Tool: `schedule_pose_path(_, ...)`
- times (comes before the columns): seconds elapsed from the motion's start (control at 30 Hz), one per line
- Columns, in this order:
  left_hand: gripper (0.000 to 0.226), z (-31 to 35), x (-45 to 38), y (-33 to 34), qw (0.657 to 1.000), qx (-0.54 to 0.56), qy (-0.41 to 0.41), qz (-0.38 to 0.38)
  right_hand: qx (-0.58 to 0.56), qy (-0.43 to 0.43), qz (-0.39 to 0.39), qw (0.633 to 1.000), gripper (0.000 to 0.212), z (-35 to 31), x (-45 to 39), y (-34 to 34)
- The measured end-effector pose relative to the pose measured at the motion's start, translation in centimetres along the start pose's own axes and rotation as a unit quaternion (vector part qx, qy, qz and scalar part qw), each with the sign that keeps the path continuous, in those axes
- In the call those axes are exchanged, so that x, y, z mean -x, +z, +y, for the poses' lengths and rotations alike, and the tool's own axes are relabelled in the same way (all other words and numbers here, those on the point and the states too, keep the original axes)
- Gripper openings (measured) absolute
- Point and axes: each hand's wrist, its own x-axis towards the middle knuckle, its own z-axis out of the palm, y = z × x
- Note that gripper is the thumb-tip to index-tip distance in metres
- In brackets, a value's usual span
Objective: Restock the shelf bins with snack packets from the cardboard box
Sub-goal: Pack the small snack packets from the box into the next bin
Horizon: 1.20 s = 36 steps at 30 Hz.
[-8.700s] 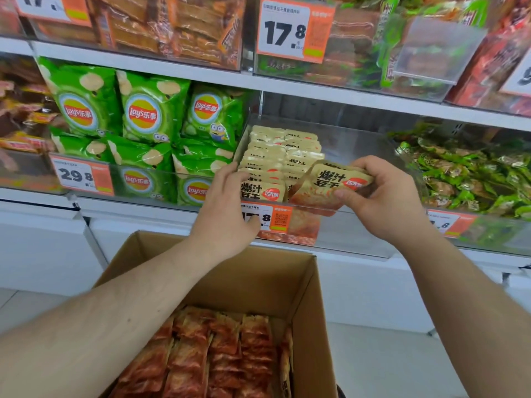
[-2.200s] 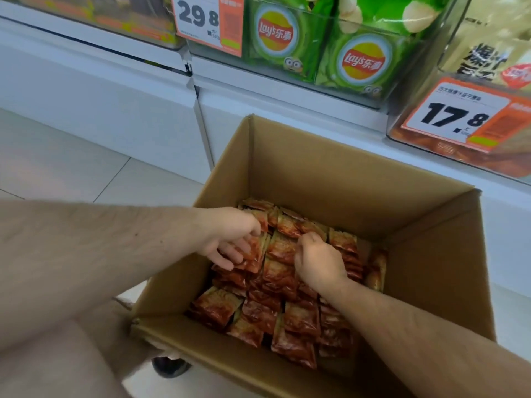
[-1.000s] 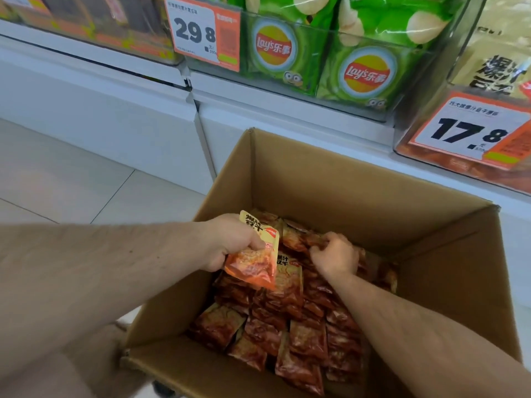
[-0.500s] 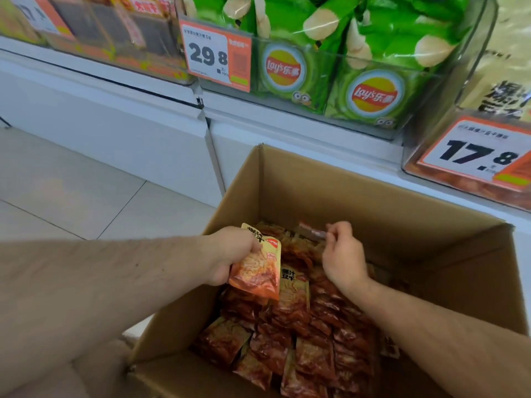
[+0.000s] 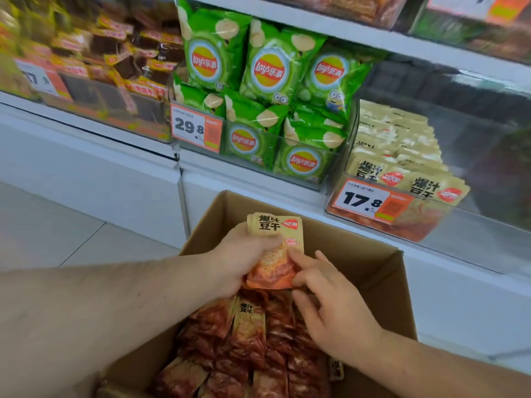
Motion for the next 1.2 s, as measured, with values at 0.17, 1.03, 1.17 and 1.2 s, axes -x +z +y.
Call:
schedule_pose_path(0.17,0.020,0.9,1.7,1.4,0.995,-0.046,0.090,-0.022,-0.033,0.176,0.062,0.982,0.040,-1.5,-0.8,-4.1)
schedule_pose_path(1.03,0.024,9.0,1.3,16.6,0.933,-0.209,0.262,-0.135,-0.429,0.420,0.039,0.799,0.014,2.5,-2.2,-20.5)
schedule_pose_path(1.17,0.012,10.8,0.0,20.1,0.903,-0.272,0.316,-0.106,-0.409,0.469,0.098,0.776,0.016,5.2,-2.1,-23.7)
schedule_pose_path(1.2,0.010,11.2,-0.5,20.8,0.893,-0.282,0.339,-0.089,-0.409,0.481,0.127,0.765,0.020,6.2,-2.2,-24.4)
